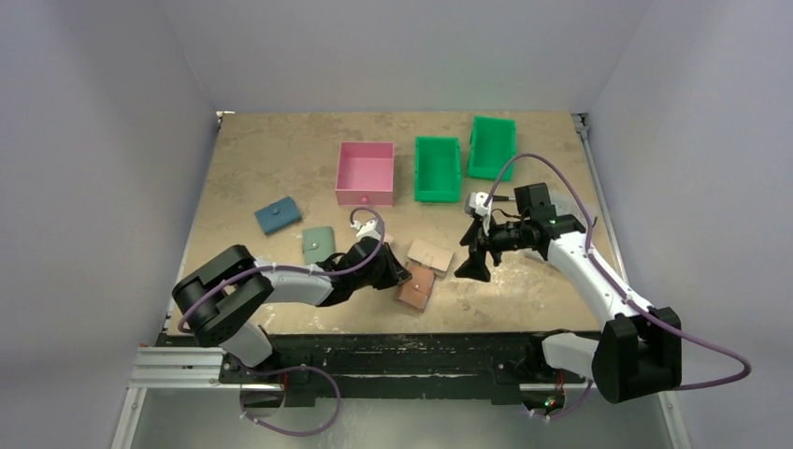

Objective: Take the credit cards out of the card holder
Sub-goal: Move the card holder to the center of the board, then open the card holder at the center of the board.

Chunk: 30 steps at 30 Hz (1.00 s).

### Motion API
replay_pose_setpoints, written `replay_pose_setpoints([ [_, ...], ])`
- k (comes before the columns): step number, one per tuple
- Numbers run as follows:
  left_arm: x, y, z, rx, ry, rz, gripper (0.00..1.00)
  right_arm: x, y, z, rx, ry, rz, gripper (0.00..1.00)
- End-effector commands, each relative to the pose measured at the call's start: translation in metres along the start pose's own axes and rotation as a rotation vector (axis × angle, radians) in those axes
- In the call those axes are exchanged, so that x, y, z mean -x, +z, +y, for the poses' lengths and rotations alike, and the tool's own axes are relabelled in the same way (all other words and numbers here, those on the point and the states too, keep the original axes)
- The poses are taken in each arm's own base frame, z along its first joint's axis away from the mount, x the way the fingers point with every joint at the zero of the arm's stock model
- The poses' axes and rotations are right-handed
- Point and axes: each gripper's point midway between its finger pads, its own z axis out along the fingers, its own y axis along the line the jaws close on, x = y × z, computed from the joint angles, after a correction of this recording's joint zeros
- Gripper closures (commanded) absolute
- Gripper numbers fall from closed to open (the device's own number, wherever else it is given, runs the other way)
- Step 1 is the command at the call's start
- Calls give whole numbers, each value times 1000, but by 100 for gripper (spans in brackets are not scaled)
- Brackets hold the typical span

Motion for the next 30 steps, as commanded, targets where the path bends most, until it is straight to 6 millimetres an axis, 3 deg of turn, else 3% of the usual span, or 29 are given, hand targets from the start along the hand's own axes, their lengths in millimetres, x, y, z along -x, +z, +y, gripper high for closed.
replay_pose_setpoints([
  [1,42,21,14,62,-82,-127,100,16,0,-8,-32,-105,16,4],
  [6,70,51,-6,42,-71,-160,100,13,4,-10,-47,-125,35,4],
  [10,79,79,-18,27,-58,-156,100,12,5,-12,-59,-129,41,3],
  [13,80,87,-21,19,-48,-156,100,12,6,-14,-72,-124,44,3],
  [18,75,60,-16,11,-55,-179,100,9,15,-14,-71,-137,68,4],
  [22,48,32,-3,46,-60,-152,100,9,33,-3,-6,-291,110,5],
  [25,15,18,11,111,-52,-92,100,10,44,6,80,-458,111,7],
  [30,-20,-4,25,160,-37,-98,100,1,70,17,165,-552,157,15],
])
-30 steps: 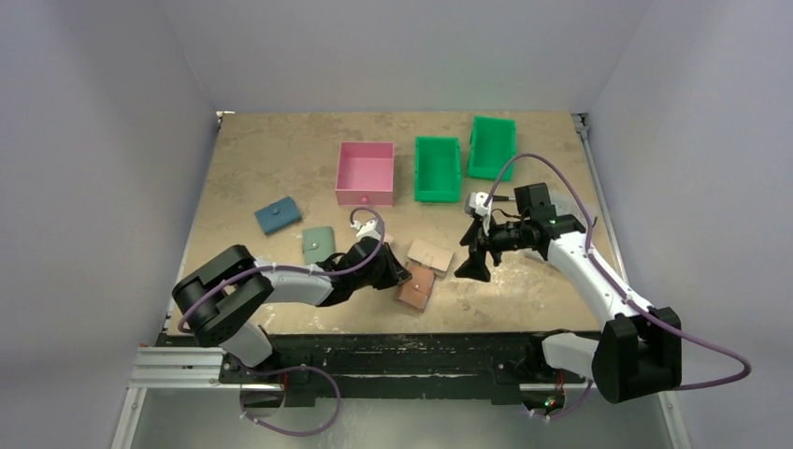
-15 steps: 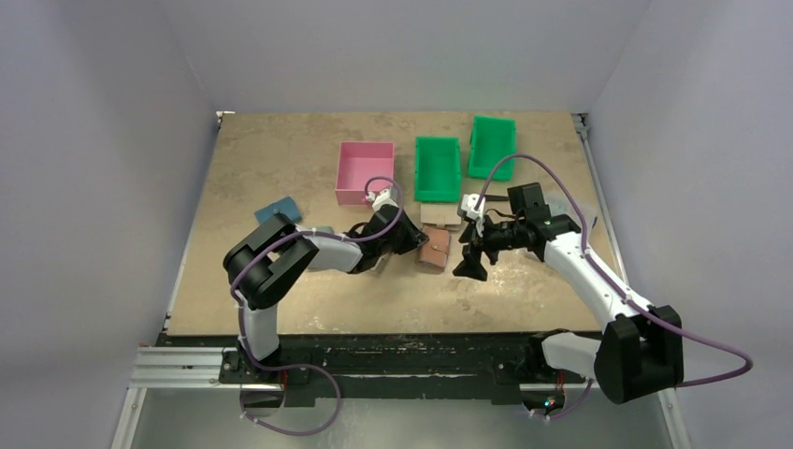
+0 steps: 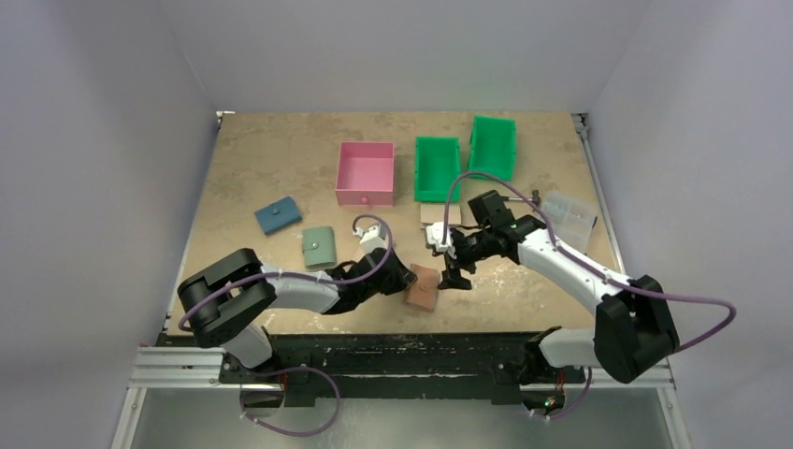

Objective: Take the credit cards out of the card holder
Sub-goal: Open the card holder at the center of the board.

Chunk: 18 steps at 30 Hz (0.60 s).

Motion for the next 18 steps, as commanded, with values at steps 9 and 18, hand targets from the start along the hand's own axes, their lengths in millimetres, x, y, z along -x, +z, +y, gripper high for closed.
replay_pose_setpoints([
  [9,-27,-30,41,116,-4,-61,100,-4,46,19,119,-197,57,42],
  [18,-25,-33,42,93,-88,-116,100,-13,57,23,130,-163,117,54],
])
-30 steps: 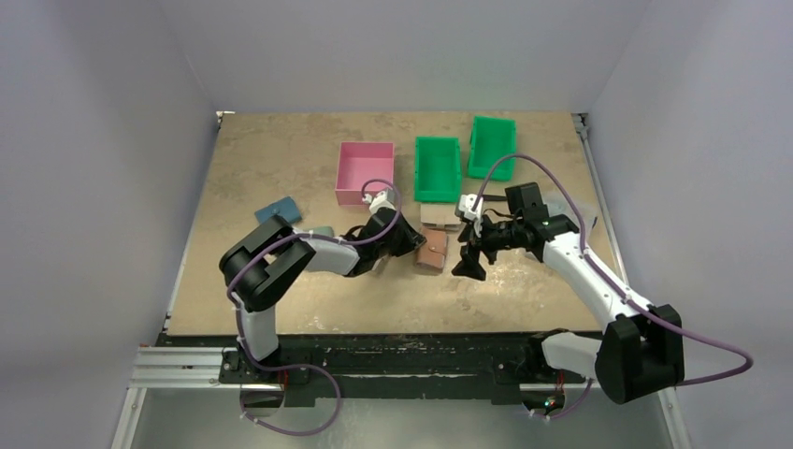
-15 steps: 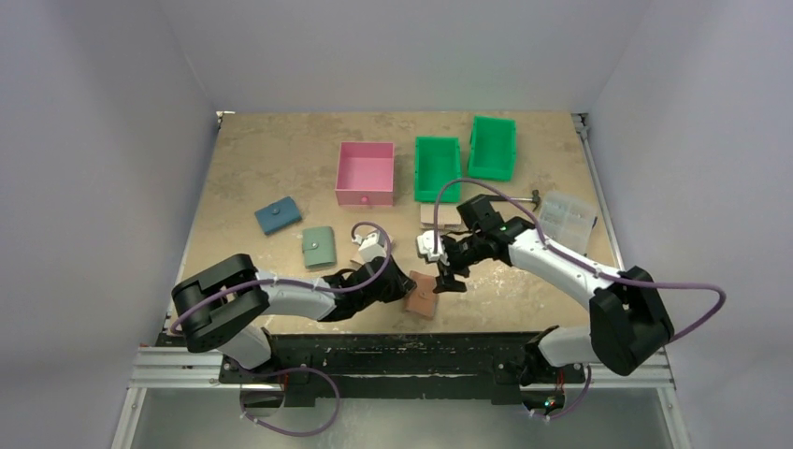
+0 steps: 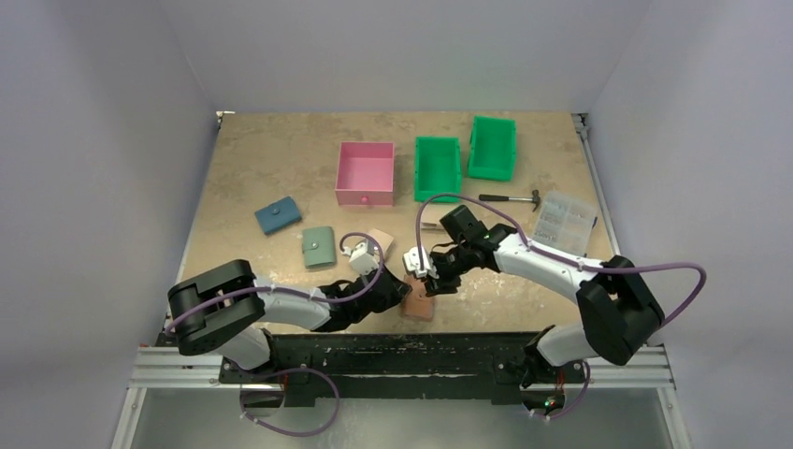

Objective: Take the credit cards out of the card holder
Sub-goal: Open the card holder at the center of the board.

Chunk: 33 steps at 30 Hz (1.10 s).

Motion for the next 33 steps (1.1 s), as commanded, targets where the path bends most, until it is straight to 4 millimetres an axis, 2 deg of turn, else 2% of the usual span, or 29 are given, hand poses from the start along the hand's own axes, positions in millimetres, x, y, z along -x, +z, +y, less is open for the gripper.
replay_pose_setpoints([
  [1,7,-5,29,66,-2,-63,100,-2,6,-5,-13,9,29,54],
  [8,10,-7,19,14,-38,-82,100,-2,16,-6,-19,19,64,53],
  [18,12,-8,4,-51,-94,-91,100,12,20,-7,-7,60,27,48],
  [33,19,-18,-19,-176,-214,-100,100,21,25,-4,36,136,-16,47],
])
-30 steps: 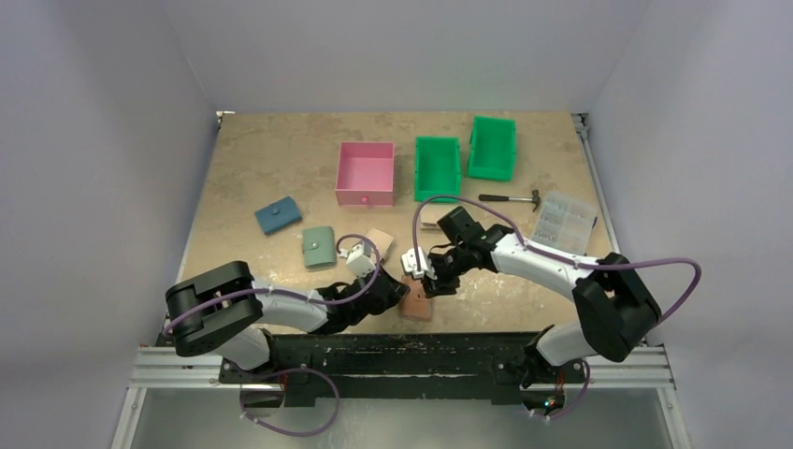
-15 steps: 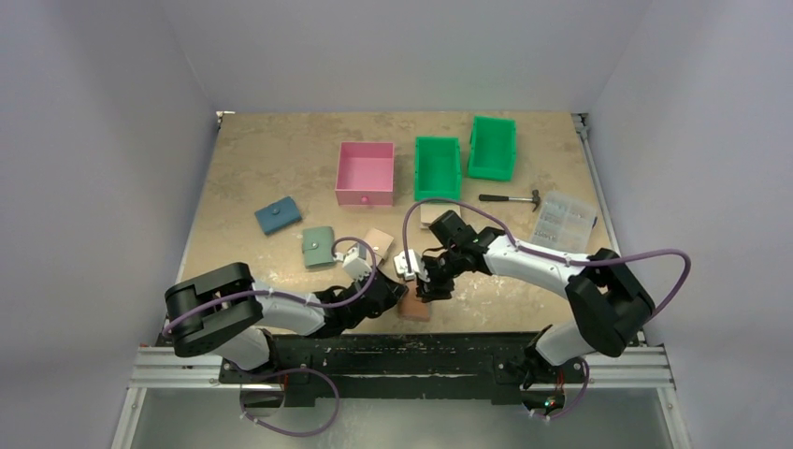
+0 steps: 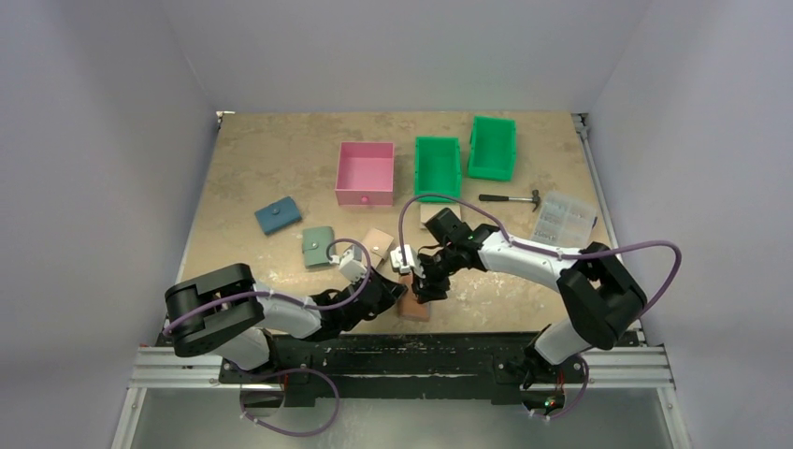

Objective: Take the credit cards out of the card holder
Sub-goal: Open the card holder at the center of the board.

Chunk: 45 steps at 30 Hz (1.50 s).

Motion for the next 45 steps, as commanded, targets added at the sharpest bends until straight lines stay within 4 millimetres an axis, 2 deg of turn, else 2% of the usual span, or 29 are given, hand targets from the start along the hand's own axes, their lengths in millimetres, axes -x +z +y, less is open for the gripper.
replay_pose_setpoints([
  [1,11,-5,-28,-102,-95,-39,100,21,-3,-6,-9,-9,-54,47],
  [17,20,-11,-50,-183,-228,-55,100,24,-1,-17,-99,-25,-33,49],
  [25,26,-16,-56,-208,-275,-68,100,21,4,-18,-128,-48,-2,59],
  [32,29,-20,-49,-206,-290,-78,100,20,4,-17,-120,-62,15,80],
  [37,30,-20,-36,-178,-285,-89,100,21,-2,-20,-136,-74,29,96],
  [39,31,-20,-27,-162,-284,-98,100,20,-4,-22,-143,-81,37,100],
  [45,35,-23,-8,-129,-279,-129,100,8,-13,-25,-145,-74,95,100],
])
